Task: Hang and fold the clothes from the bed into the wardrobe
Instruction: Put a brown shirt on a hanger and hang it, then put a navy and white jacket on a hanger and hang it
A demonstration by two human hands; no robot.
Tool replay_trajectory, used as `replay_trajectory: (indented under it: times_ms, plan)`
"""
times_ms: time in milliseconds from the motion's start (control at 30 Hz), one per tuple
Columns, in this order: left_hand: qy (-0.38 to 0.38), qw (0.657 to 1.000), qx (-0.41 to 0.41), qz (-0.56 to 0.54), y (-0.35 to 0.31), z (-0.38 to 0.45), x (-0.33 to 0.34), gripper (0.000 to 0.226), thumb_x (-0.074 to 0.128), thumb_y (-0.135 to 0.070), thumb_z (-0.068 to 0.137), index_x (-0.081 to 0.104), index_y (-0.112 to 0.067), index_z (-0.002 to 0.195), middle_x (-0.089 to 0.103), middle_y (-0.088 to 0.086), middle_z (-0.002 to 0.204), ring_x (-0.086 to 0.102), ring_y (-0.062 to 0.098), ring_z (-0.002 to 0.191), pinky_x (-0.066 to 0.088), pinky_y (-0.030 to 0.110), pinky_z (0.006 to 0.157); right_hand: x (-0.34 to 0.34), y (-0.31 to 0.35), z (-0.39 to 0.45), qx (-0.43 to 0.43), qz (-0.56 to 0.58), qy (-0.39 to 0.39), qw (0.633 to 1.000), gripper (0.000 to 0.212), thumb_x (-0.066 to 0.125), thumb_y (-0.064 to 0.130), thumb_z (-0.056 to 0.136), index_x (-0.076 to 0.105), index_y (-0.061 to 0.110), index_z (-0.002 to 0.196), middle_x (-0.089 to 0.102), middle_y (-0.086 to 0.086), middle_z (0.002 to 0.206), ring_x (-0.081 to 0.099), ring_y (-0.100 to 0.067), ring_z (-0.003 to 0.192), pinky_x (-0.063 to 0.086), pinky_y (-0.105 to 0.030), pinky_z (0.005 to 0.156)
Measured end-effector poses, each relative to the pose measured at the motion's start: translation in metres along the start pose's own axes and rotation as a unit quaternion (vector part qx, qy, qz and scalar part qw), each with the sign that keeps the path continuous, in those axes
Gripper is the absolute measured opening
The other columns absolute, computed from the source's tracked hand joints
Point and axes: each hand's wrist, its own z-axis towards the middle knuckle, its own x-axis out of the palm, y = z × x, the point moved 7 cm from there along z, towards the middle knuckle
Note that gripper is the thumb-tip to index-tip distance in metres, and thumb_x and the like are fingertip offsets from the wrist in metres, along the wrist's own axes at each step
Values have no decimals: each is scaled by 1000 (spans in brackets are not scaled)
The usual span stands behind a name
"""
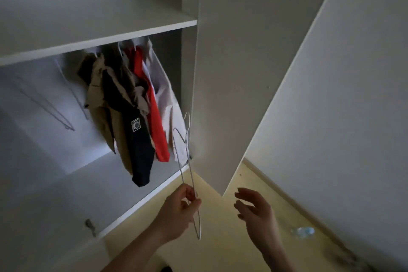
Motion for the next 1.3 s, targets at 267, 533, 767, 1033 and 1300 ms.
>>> replay_trajectory:
  times_ms: [267,533,767,1033,1300]
  plan:
    - [131,984,86,89,-54,-69,152,6,63,-25,99,66,-29,97,70,-3,94,68,16,72,51,28,65,-180,-95,-138,40,36,-106,993,28,67,10,95,71,33,110,78,15,102,75,-10,90,59,-31,78]
    - [296,932,157,139,-108,-176,360,12,59,-20,103,67,-23,96,73,-3,89,56,4,63,44,18,60,-329,-198,-294,113,73,-239,962,20,68,16,95,72,30,108,77,12,100,74,-13,88,60,-34,77]
    - [456,842,222,186,-150,-245,524,12,58,-20,103,67,-27,100,74,-6,90,60,21,72,50,29,73,-429,-252,-398,134,115,-375,910,17,70,26,93,74,32,108,78,9,96,73,-10,85,60,-31,75]
    - [573,734,294,215,-173,-305,685,14,61,-21,101,70,-30,94,73,-14,85,49,2,56,39,11,55,-520,-310,-461,173,181,-481,840,18,66,35,98,71,36,116,77,8,104,74,-7,93,62,-31,83]
    - [657,649,303,236,-177,-322,821,13,66,-29,97,77,-34,98,73,-20,79,55,0,59,40,9,56,-604,-369,-470,235,296,-542,751,16,66,21,101,75,9,104,78,-6,98,75,-17,90,61,-31,77]
